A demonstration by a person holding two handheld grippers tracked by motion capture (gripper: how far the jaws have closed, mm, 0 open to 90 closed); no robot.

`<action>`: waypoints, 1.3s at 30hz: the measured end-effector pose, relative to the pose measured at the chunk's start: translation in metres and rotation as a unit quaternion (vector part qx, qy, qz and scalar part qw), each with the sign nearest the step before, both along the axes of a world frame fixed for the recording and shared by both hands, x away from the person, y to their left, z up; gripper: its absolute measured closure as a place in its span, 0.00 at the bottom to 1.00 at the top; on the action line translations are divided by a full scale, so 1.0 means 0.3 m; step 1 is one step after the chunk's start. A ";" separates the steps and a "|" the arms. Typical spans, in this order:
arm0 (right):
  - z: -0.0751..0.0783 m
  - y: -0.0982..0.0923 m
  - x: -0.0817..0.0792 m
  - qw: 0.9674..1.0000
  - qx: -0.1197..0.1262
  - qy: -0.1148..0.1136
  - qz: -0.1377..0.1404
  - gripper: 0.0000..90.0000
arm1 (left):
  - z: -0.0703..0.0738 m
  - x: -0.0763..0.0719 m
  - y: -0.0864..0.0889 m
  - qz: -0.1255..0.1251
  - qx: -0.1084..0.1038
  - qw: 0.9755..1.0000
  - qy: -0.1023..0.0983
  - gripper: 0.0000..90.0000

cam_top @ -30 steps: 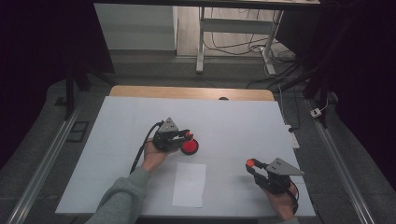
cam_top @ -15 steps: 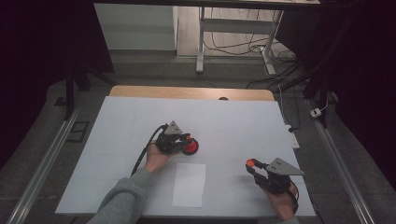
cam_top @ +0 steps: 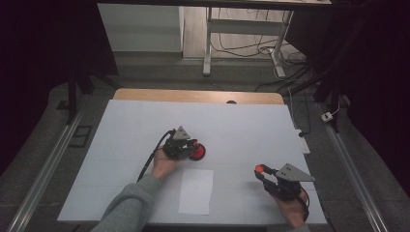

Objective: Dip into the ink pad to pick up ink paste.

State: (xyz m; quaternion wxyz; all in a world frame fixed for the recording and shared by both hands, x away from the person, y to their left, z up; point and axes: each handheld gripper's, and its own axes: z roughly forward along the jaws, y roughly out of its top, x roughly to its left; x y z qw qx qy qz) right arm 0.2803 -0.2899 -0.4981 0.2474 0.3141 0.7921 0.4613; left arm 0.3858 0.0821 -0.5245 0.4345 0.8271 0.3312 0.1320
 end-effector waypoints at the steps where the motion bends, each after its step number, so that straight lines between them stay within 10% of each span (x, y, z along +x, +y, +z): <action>1: 0.000 0.000 0.000 1.000 0.000 -0.001 0.000 0.72 | 0.000 0.001 0.000 -0.001 0.001 1.000 0.001 0.81; 39: 0.003 0.001 -0.005 1.000 0.000 -0.002 0.000 0.72 | -0.024 -0.014 -0.018 0.007 0.018 1.000 -0.015 0.81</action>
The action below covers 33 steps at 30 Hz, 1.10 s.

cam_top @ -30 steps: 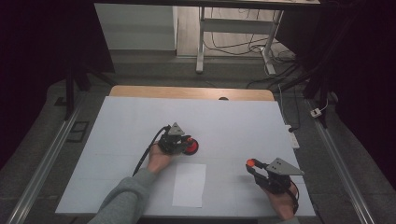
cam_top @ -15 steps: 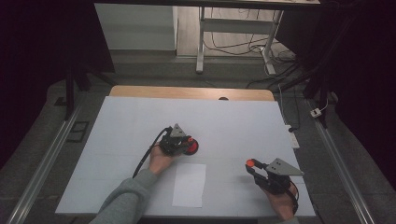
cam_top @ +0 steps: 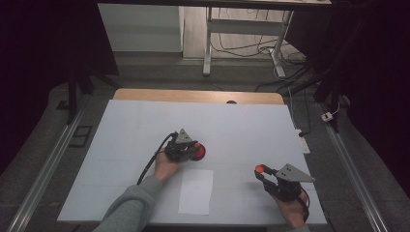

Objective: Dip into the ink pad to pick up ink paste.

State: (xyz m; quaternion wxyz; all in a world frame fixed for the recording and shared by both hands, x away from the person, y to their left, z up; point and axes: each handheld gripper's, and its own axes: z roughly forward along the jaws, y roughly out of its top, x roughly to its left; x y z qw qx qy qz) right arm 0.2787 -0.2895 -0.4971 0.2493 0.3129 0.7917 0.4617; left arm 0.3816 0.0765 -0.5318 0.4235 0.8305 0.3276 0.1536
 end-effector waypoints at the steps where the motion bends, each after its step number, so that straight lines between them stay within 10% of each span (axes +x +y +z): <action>1: 0.000 0.000 0.000 1.000 0.000 0.000 0.000 0.72 | -0.001 0.001 0.002 -0.001 -0.002 1.000 0.000 0.81; 21: 0.004 0.000 -0.001 1.000 0.002 -0.003 -0.001 0.72 | -0.005 -0.012 -0.001 0.003 -0.006 1.000 -0.020 0.81; 26: 0.004 -0.007 0.000 1.000 0.005 -0.004 -0.002 0.72 | 0.057 -0.028 0.013 -0.004 -0.066 0.997 -0.038 0.81; 33: 0.006 -0.004 -0.002 1.000 0.001 -0.005 -0.001 0.72 | 0.098 -0.033 0.048 -0.005 -0.090 0.995 -0.031 0.81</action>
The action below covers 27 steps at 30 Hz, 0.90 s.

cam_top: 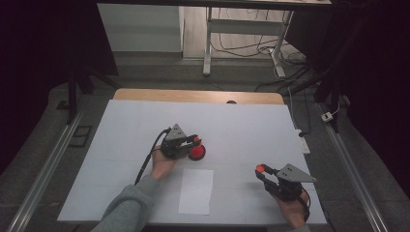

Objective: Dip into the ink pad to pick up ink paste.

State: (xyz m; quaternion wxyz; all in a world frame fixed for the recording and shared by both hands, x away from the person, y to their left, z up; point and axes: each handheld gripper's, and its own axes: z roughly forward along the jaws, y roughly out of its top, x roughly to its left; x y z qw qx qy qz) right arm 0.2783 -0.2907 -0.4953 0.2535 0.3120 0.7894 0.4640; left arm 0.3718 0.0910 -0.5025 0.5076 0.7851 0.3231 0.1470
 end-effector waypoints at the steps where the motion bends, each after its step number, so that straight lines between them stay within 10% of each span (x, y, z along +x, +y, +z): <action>1: 0.000 0.000 0.000 1.000 0.000 0.000 0.000 0.72 | 0.005 -0.001 0.002 -0.001 -0.003 1.000 0.000 0.81; 27: -0.003 -0.001 0.001 1.000 0.004 0.002 -0.001 0.72 | 0.101 -0.045 0.033 -0.060 -0.033 0.997 0.020 0.80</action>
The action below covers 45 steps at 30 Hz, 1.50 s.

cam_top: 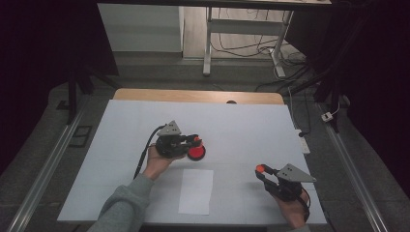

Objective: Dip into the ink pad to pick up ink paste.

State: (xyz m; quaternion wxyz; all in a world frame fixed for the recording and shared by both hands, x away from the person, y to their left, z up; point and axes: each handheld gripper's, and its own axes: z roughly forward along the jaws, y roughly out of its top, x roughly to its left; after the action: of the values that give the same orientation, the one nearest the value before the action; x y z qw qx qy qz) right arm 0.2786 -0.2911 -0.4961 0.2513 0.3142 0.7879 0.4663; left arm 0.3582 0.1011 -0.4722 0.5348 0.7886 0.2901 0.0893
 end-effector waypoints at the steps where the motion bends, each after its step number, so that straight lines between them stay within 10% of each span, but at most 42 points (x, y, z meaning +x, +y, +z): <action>1: 0.000 0.000 0.000 1.000 0.000 0.000 0.000 0.72 | 0.003 -0.003 0.002 -0.003 -0.001 1.000 0.000 0.80; 45: -0.003 0.004 0.001 1.000 -0.003 0.002 0.001 0.72 | 0.041 -0.091 0.055 -0.054 0.007 0.999 0.003 0.80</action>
State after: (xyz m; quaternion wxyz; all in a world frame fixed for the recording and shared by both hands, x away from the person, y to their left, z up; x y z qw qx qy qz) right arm 0.2789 -0.2900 -0.4971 0.2503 0.3130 0.7902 0.4636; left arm 0.3309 0.1174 -0.4600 0.5327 0.8068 0.2483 0.0604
